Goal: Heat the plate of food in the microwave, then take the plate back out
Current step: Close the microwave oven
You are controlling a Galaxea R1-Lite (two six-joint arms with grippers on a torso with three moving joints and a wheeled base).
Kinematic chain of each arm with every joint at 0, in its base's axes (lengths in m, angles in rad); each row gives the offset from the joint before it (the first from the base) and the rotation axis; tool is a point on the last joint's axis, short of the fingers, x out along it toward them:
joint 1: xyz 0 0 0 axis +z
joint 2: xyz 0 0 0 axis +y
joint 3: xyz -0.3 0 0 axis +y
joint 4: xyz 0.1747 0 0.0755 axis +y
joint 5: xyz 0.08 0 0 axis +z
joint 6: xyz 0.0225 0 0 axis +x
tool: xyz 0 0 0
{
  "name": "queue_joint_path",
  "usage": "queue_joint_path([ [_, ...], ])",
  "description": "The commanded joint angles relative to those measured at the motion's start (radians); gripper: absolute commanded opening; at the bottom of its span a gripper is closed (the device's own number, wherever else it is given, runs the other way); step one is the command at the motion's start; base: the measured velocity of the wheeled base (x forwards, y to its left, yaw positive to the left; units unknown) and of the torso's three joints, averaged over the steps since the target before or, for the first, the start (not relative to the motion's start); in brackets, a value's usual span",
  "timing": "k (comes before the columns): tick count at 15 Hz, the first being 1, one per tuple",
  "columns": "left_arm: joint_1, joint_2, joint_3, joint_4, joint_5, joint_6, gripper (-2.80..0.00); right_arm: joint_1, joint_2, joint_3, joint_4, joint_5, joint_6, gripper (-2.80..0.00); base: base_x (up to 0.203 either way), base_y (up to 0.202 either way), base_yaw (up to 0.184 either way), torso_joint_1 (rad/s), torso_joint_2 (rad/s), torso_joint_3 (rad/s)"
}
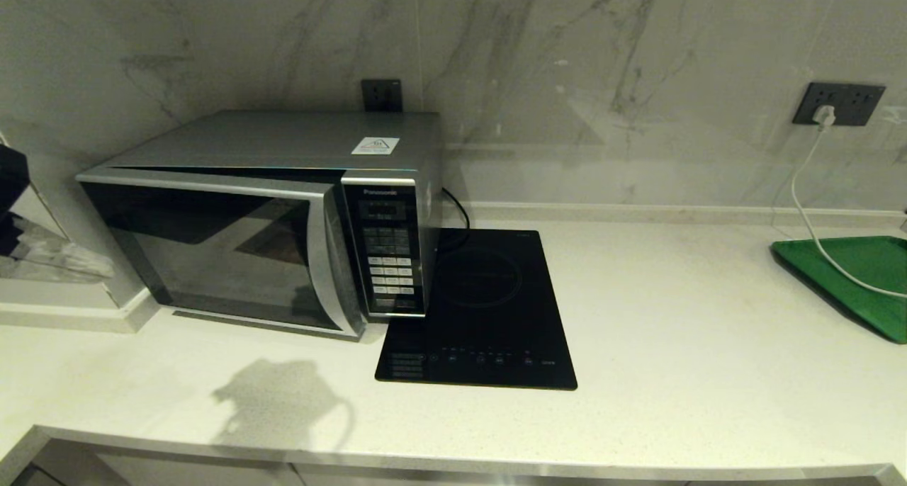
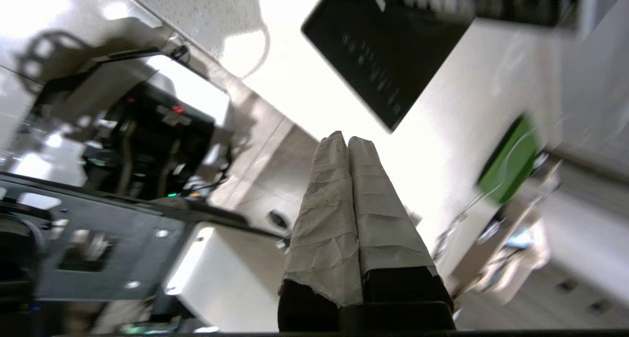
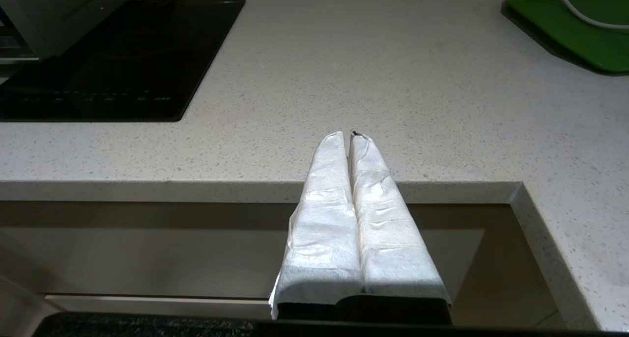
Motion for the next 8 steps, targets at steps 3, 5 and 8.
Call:
queue_joint_path([
  [3,-0.041,0.017,0.036,0.004,0.018,-0.001,-2.8,0.0,0.0,0.0,0.0,0.0,0.001,-2.8,0.0,0.0,0.0,0.0,0.0,0.0],
  [5,-0.042,0.02,0.056,0.0,0.018,-0.001,-2.8,0.0,0.0,0.0,0.0,0.0,0.001,-2.8,0.0,0.0,0.0,0.0,0.0,0.0],
  [8,-0.07,0.017,0.067,-0.043,0.018,-0.004,-2.8,0.0,0.0,0.0,0.0,0.0,0.001,-2.8,0.0,0.0,0.0,0.0,0.0,0.0],
])
